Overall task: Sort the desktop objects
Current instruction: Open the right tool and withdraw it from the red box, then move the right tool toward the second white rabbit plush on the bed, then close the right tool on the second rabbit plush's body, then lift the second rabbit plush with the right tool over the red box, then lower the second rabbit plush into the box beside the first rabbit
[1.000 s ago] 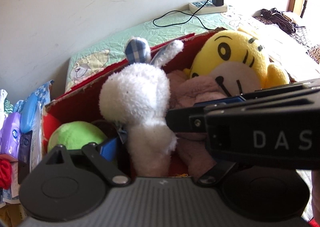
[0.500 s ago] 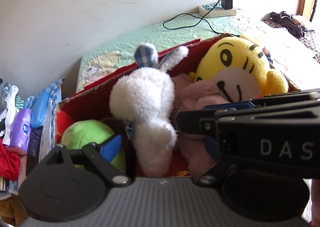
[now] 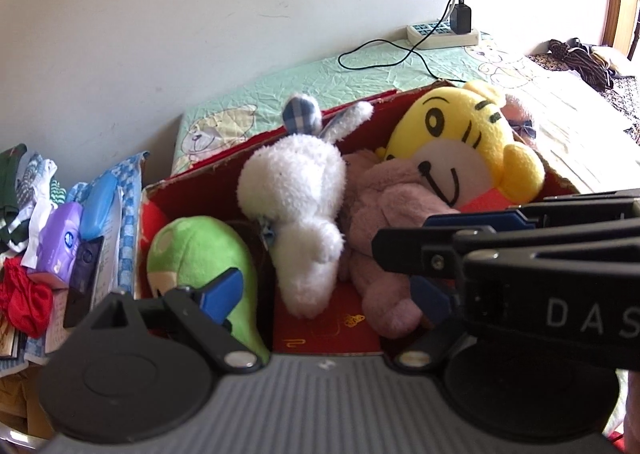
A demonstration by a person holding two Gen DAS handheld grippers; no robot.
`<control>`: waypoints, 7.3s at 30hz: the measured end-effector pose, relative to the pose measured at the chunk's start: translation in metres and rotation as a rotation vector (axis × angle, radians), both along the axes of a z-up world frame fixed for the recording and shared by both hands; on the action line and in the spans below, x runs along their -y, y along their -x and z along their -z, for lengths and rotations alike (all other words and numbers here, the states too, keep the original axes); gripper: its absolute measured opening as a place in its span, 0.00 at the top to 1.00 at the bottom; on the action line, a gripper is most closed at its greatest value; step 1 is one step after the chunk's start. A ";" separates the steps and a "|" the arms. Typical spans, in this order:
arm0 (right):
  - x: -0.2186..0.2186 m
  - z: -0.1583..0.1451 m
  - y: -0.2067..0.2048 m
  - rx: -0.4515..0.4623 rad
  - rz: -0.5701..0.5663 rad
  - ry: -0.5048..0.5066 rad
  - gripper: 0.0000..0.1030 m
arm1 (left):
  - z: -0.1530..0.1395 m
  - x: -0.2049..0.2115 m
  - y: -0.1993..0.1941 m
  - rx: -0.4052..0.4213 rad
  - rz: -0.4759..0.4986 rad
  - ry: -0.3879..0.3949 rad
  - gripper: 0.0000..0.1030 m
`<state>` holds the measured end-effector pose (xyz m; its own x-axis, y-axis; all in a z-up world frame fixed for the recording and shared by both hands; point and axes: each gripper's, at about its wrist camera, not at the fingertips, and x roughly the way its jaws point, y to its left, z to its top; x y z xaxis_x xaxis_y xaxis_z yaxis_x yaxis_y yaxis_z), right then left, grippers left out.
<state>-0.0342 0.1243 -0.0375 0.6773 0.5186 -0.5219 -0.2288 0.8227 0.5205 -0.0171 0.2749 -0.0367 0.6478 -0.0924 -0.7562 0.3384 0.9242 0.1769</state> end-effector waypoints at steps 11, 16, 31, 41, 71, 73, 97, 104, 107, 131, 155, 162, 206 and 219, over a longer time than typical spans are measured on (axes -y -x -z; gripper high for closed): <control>0.007 -0.013 0.035 0.037 0.024 0.014 0.69 | -0.020 0.011 0.034 0.037 0.005 0.002 0.10; 0.013 -0.012 0.045 0.033 0.051 0.009 0.68 | -0.023 0.021 0.048 0.020 0.045 0.037 0.06; 0.067 0.014 0.079 -0.043 0.169 0.009 0.68 | 0.003 0.092 0.075 -0.042 0.203 -0.011 0.04; 0.127 0.018 0.074 -0.084 0.187 -0.046 0.68 | -0.007 0.143 0.081 0.016 0.208 -0.047 0.05; 0.305 0.060 -0.001 -0.253 0.213 -0.109 0.69 | 0.034 0.293 -0.015 -0.094 0.144 -0.018 0.13; 0.316 0.060 -0.020 -0.251 0.202 -0.128 0.69 | 0.034 0.294 -0.034 -0.098 0.095 0.006 0.14; 0.324 0.129 -0.190 -0.413 0.092 -0.488 0.62 | 0.075 0.283 -0.163 -0.180 -0.183 0.185 0.28; 0.316 0.146 -0.206 -0.419 0.046 -0.532 0.60 | 0.086 0.264 -0.175 -0.263 -0.234 0.284 0.26; 0.310 0.144 -0.208 -0.408 0.013 -0.520 0.57 | 0.090 0.265 -0.176 -0.273 -0.243 0.270 0.29; 0.322 0.098 -0.079 -0.463 -0.026 -0.422 0.62 | 0.070 0.281 -0.057 -0.289 -0.007 0.170 0.33; 0.198 0.051 0.058 -0.460 -0.014 -0.306 0.63 | 0.048 0.166 0.078 -0.314 0.300 0.078 0.34; 0.142 0.041 0.074 -0.441 -0.072 -0.300 0.63 | 0.037 0.102 0.099 -0.312 0.315 0.077 0.34; 0.013 -0.030 0.000 0.071 -0.137 -0.010 0.63 | -0.012 -0.027 0.010 -0.029 0.196 0.335 0.31; 0.008 -0.019 -0.015 -0.047 -0.195 -0.143 0.67 | -0.012 -0.057 0.016 -0.080 0.121 0.383 0.30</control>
